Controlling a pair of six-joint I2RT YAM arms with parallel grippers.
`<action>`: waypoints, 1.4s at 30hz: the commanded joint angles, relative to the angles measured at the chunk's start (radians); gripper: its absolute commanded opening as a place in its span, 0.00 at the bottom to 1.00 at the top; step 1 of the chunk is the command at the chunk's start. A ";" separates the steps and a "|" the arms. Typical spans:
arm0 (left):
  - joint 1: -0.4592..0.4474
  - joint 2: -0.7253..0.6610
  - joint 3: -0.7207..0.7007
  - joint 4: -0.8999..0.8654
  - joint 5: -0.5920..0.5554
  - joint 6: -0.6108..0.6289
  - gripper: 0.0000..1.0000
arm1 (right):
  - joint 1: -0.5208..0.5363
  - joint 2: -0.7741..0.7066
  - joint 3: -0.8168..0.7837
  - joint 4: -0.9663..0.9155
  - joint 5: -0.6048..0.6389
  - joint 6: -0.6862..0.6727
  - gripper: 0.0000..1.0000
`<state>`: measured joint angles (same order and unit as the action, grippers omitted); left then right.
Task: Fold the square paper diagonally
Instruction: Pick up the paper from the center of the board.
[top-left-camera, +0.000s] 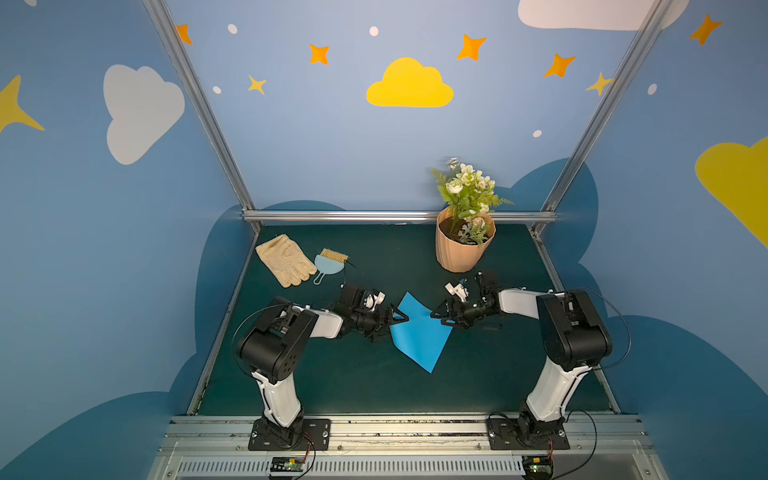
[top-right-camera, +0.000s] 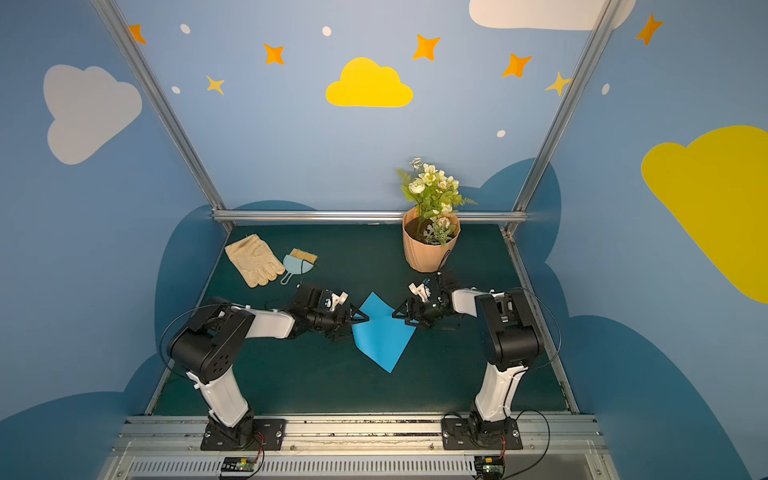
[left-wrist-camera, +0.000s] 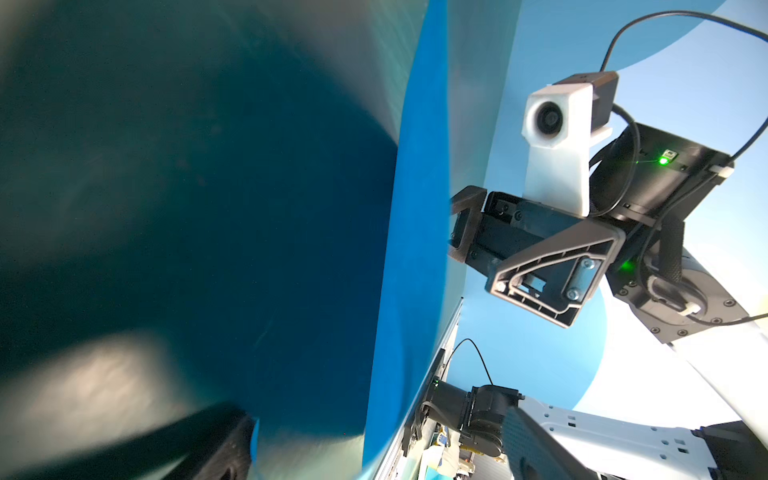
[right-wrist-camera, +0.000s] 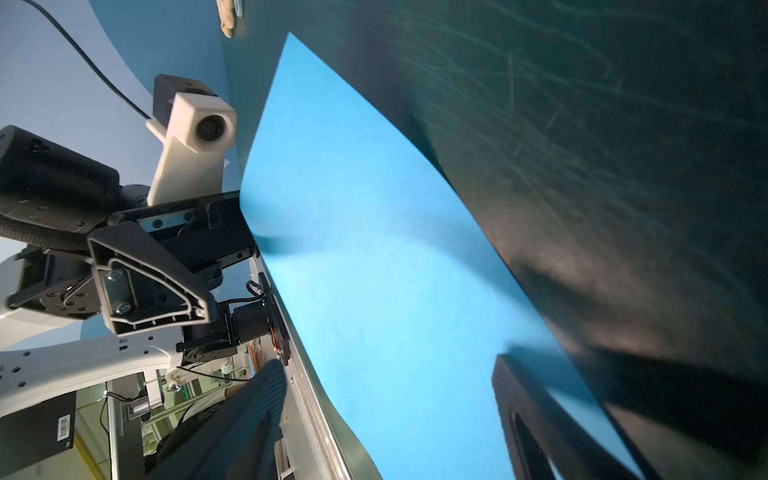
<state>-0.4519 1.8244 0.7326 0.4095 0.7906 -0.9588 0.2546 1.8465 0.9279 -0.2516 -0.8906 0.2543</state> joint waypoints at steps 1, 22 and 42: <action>-0.020 0.076 0.023 -0.010 -0.056 -0.003 0.95 | 0.027 0.065 -0.020 -0.072 0.118 -0.008 0.82; 0.023 0.233 0.392 -0.327 0.019 0.364 0.81 | 0.023 0.054 -0.001 -0.086 0.137 -0.010 0.82; 0.006 -0.028 0.331 -0.385 -0.090 0.616 0.03 | 0.014 -0.331 -0.133 0.187 0.208 -0.082 0.84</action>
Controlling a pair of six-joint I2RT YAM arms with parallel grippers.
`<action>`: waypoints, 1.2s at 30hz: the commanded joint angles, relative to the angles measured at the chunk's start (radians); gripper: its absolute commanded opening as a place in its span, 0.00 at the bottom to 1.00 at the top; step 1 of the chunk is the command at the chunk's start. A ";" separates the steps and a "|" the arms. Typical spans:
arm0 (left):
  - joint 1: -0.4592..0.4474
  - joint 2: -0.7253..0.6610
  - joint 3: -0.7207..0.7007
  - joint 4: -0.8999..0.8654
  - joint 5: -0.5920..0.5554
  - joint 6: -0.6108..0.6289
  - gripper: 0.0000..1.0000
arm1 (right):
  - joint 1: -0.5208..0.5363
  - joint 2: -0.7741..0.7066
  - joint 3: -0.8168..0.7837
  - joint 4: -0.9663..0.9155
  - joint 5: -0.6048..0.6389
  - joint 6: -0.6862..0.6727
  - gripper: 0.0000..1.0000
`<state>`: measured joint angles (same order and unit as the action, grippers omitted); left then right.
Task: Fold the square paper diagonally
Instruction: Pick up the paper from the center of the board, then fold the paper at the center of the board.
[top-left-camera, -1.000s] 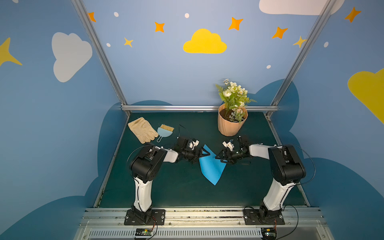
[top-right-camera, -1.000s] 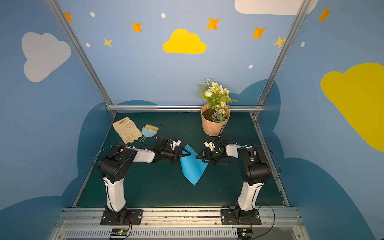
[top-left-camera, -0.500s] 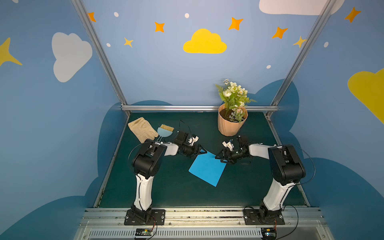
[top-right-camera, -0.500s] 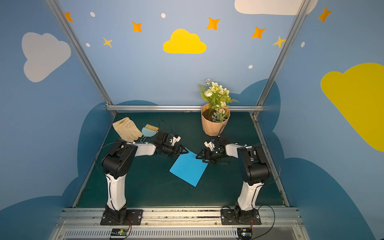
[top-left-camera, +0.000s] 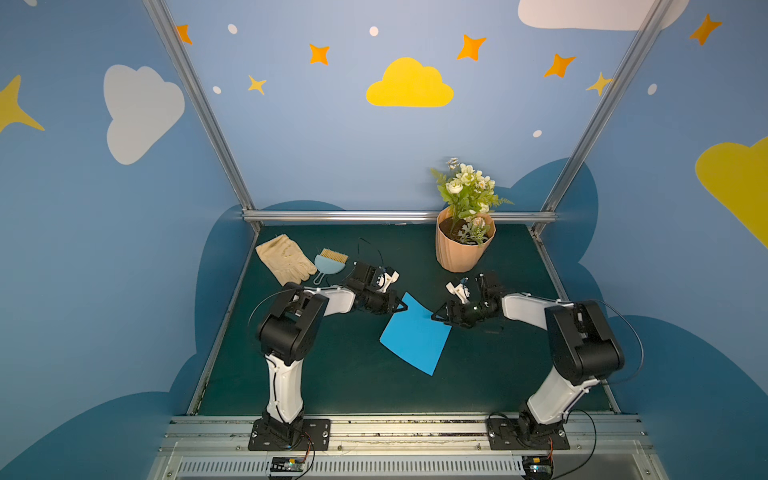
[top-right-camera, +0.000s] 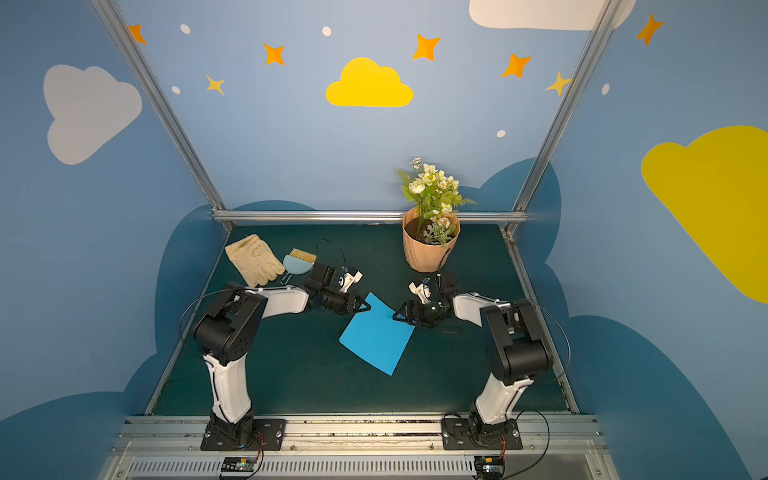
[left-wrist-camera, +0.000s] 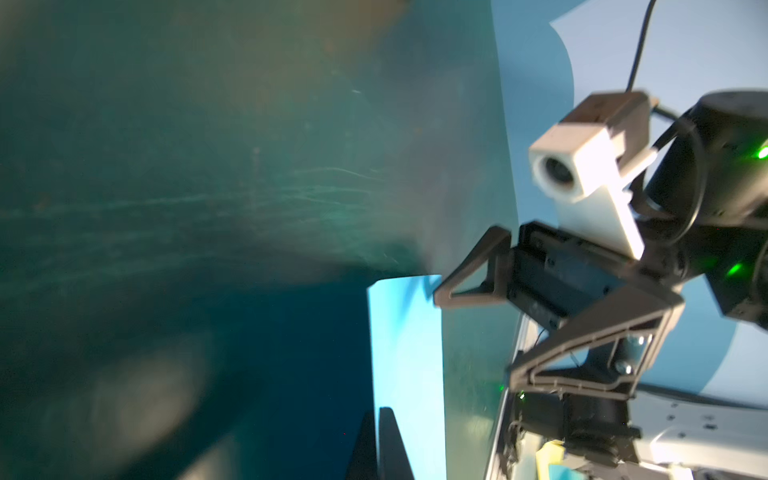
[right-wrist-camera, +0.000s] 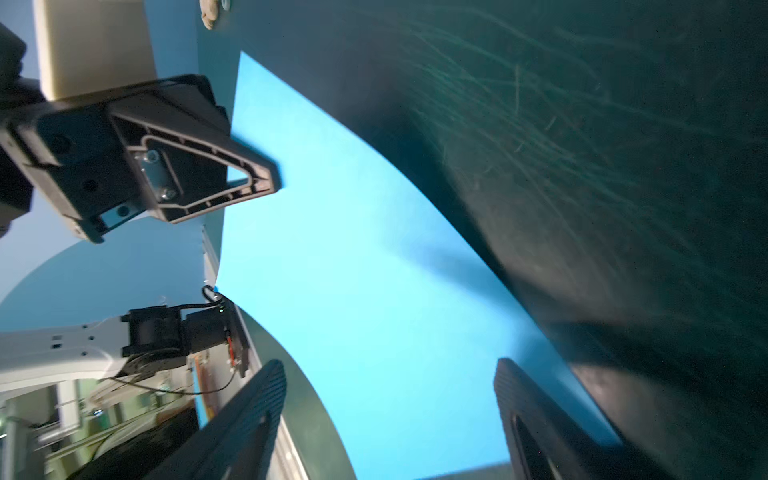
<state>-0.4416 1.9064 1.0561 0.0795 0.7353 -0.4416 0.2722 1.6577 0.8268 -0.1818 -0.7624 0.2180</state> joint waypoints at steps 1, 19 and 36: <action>-0.003 -0.140 0.029 -0.116 -0.036 0.103 0.03 | -0.004 -0.204 -0.054 0.150 0.101 -0.062 0.84; 0.037 -0.563 0.385 -0.663 -0.233 -0.318 0.03 | 0.203 -0.734 -0.324 0.901 0.308 -0.687 0.96; 0.079 -0.715 0.512 -0.424 -0.352 -1.106 0.03 | 0.289 -0.700 -0.203 1.103 0.268 -0.980 0.97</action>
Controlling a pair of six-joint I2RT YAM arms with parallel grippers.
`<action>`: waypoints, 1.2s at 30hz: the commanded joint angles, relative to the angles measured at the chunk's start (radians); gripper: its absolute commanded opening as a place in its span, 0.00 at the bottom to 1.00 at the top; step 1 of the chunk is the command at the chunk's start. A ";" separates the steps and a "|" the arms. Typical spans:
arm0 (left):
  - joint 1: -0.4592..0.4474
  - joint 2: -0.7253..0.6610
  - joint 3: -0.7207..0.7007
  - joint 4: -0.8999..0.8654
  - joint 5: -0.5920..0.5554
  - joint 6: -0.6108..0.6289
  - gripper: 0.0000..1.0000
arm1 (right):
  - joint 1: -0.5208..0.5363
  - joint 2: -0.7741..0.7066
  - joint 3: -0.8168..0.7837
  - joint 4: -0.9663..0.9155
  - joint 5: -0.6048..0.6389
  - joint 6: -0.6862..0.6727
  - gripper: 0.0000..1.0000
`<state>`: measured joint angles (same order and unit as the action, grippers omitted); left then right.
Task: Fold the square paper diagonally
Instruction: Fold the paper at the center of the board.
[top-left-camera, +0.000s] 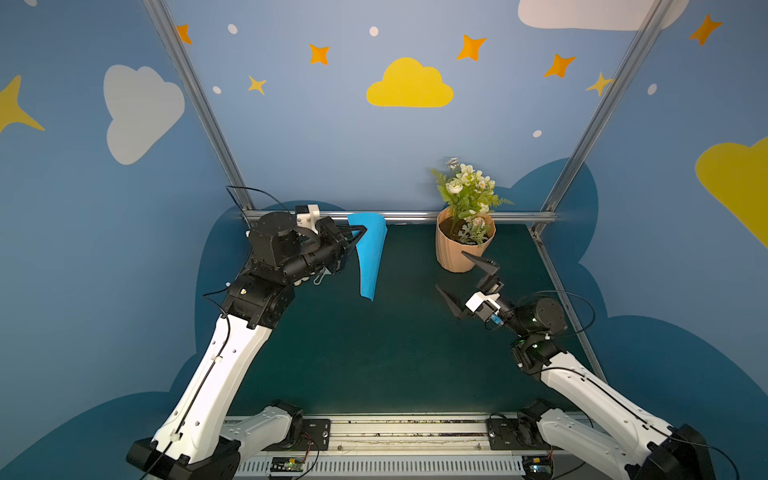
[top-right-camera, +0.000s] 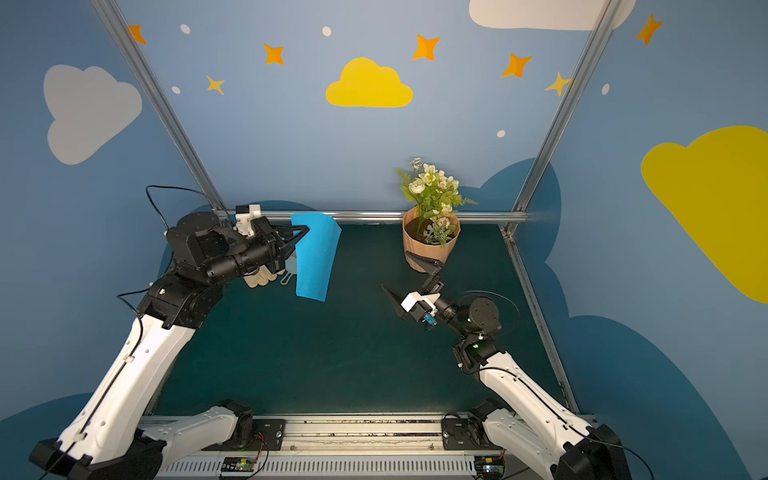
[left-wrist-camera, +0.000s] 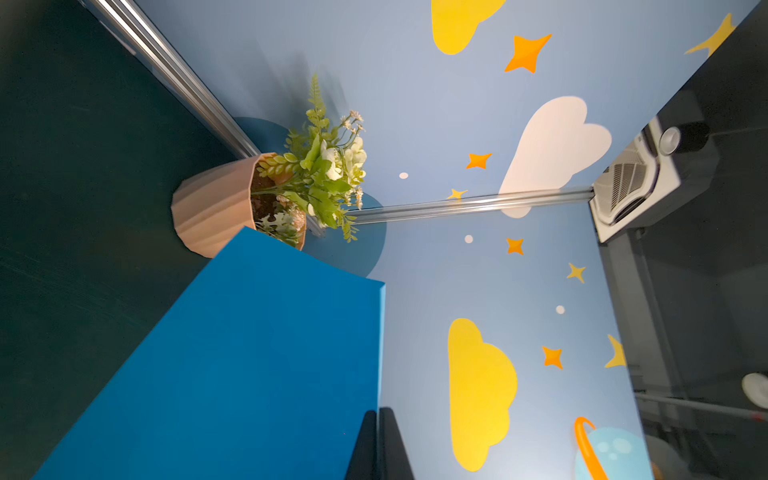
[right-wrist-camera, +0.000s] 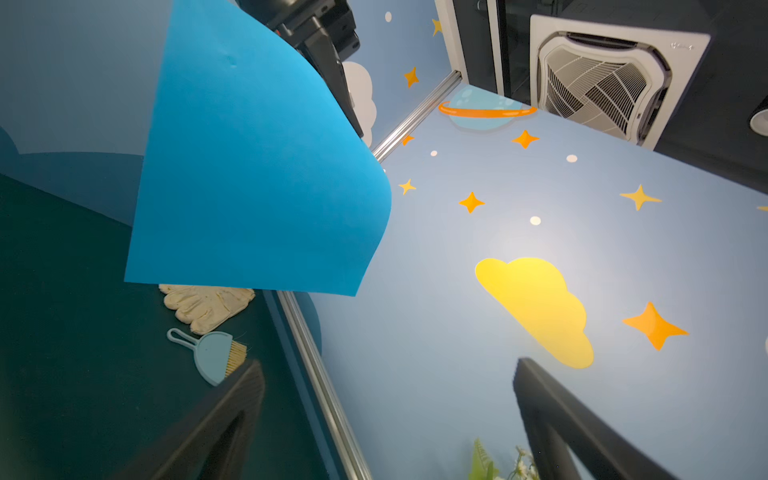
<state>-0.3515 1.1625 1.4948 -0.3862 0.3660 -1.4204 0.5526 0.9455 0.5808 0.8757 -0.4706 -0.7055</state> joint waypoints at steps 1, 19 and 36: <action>-0.016 0.051 0.138 -0.002 0.023 -0.116 0.03 | 0.011 0.020 0.049 0.058 -0.025 -0.059 0.97; -0.236 0.349 0.641 -0.099 0.026 -0.053 0.03 | 0.033 0.090 0.082 0.252 0.020 -0.131 0.97; -0.255 0.378 0.671 -0.156 0.021 0.004 0.03 | 0.030 -0.102 0.086 -0.122 0.005 -0.277 0.36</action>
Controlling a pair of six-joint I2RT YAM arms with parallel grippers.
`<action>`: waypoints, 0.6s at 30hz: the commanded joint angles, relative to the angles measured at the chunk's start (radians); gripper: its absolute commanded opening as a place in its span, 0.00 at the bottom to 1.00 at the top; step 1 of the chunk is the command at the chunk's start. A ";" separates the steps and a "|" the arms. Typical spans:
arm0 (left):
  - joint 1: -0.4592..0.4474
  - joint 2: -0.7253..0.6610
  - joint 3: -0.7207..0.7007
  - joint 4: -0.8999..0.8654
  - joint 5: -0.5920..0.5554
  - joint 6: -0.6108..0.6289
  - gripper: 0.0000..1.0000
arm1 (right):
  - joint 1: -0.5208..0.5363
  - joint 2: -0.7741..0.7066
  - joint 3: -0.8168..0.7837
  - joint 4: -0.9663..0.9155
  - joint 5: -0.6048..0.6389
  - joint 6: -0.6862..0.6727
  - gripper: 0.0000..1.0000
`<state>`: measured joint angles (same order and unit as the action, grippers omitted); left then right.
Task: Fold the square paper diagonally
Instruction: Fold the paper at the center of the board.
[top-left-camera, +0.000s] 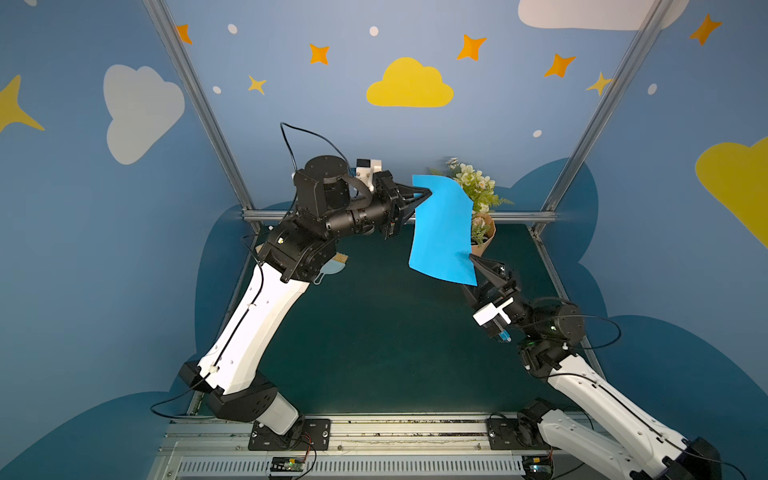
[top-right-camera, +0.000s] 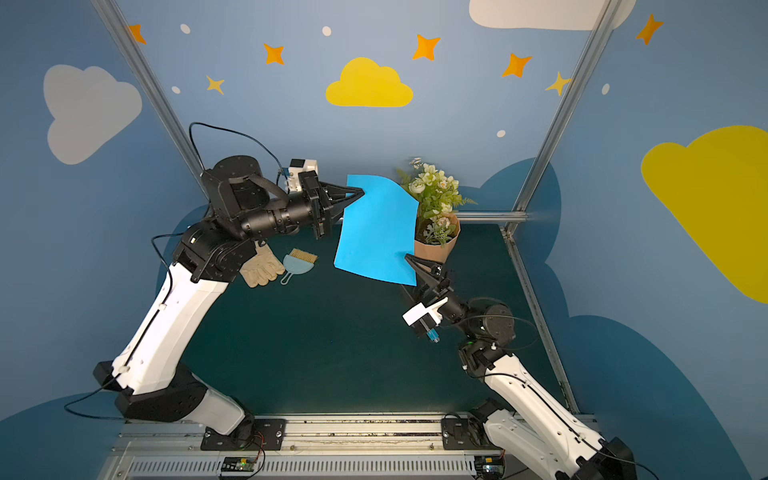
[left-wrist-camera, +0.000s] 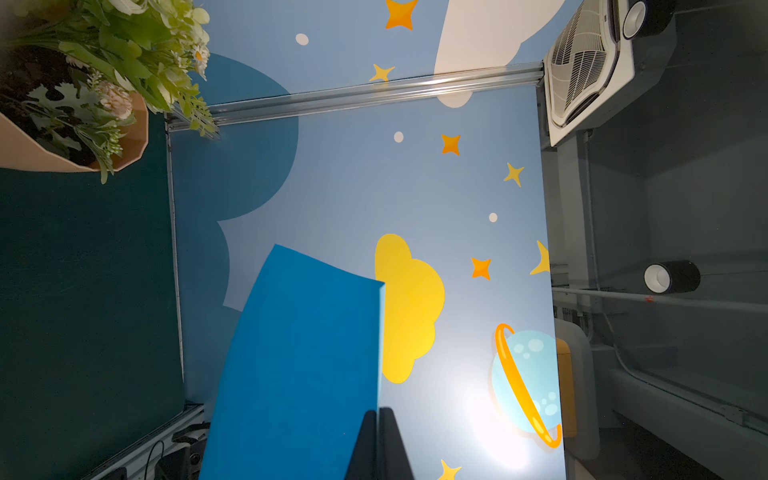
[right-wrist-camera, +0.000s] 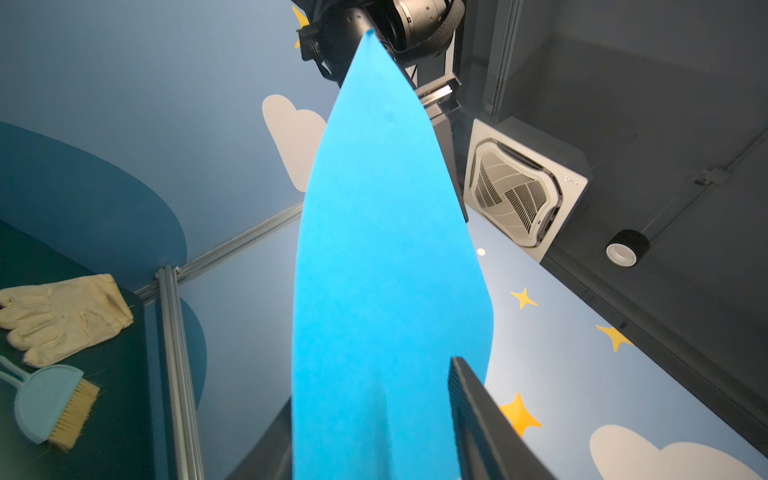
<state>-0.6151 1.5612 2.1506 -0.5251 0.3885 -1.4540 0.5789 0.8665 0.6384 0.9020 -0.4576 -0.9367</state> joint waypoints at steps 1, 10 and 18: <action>0.014 -0.021 0.015 -0.022 0.001 0.043 0.03 | 0.004 -0.029 0.051 -0.184 -0.010 -0.057 0.30; 0.063 0.022 0.086 -0.255 0.034 0.292 0.03 | 0.007 -0.070 0.189 -0.706 -0.079 -0.243 0.00; 0.069 0.072 0.043 -0.398 0.019 0.621 0.03 | 0.014 0.030 0.335 -1.036 -0.145 -0.261 0.00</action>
<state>-0.5499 1.6096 2.2150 -0.8326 0.4171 -1.0119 0.5846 0.8631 0.9142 0.0860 -0.5671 -1.1809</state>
